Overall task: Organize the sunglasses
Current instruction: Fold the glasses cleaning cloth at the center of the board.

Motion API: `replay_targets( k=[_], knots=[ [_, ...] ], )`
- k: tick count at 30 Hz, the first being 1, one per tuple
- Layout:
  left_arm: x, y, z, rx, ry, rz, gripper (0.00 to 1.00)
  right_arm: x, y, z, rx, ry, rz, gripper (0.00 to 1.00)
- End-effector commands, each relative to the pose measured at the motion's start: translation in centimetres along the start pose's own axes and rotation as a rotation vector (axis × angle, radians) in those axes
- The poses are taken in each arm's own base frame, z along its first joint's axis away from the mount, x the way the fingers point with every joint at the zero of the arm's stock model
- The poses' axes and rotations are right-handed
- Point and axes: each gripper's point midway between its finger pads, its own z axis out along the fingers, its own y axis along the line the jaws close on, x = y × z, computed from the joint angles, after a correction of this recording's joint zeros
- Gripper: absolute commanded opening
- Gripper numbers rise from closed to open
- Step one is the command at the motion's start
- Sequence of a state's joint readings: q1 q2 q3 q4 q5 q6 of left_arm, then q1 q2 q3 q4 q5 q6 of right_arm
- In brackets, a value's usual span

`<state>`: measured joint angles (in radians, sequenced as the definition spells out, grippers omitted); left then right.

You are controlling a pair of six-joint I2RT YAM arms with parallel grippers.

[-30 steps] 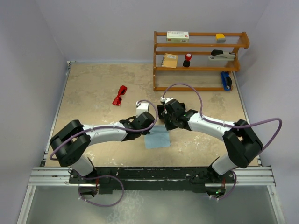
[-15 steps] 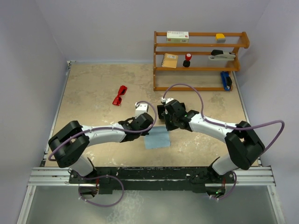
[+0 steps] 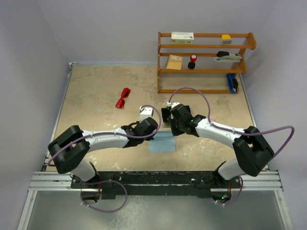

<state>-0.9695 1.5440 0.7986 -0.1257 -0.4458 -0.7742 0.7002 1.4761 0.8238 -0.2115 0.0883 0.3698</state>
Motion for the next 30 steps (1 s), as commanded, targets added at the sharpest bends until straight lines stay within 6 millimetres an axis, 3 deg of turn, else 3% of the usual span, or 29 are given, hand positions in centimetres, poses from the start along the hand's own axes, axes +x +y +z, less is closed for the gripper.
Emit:
replay_targets(
  k=[1,16,30],
  knots=[
    [-0.5,-0.7,-0.9,0.036,-0.032,-0.014,0.0,-0.3,-0.2,-0.9,0.006,-0.033,-0.013,0.0],
    [0.3,-1.0,-1.2,0.04,-0.036,-0.009,0.0,0.6,-0.1,-1.1,-0.009,-0.027,-0.011,0.0],
    [0.2,-0.9,-1.4,0.033,-0.045,-0.002,0.0,1.9,1.3,-1.2,-0.024,-0.017,-0.006,0.0]
  ],
)
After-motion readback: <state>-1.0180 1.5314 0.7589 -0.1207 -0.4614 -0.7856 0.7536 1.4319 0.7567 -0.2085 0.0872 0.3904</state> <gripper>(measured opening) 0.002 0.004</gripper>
